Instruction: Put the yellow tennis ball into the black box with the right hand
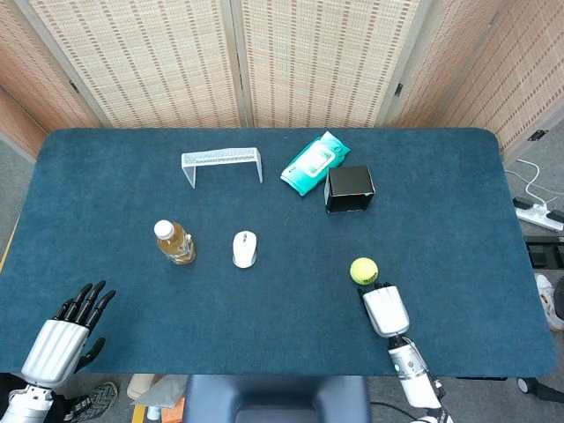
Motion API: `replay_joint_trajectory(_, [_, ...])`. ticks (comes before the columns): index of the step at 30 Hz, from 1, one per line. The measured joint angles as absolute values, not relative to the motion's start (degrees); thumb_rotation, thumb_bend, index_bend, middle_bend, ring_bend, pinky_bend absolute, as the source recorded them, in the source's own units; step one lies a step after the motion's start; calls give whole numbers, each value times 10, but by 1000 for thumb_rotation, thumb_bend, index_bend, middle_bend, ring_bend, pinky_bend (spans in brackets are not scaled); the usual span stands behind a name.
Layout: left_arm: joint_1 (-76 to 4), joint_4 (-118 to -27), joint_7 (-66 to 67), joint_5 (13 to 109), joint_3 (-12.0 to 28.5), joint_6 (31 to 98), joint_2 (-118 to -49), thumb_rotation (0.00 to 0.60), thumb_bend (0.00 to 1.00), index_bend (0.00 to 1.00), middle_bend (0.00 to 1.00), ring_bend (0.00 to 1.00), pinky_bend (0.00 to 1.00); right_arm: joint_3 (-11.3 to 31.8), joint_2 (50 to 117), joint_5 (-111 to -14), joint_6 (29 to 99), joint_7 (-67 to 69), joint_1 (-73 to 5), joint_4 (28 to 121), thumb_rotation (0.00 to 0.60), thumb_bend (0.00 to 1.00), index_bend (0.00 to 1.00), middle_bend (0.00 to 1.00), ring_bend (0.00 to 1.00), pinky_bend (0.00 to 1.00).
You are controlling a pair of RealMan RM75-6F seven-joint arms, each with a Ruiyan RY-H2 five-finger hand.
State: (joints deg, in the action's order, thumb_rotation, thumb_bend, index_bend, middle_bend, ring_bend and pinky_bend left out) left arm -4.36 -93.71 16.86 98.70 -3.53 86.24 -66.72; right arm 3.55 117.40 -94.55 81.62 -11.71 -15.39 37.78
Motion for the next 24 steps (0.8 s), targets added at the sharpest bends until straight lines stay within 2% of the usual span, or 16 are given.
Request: replay_joint_trajectory(24, [-55,-929,175,968,-25,848,-677,600,357,131,111,37,273,78,1216,-891,739,-80,-256,277,600,903,802,980,700,766])
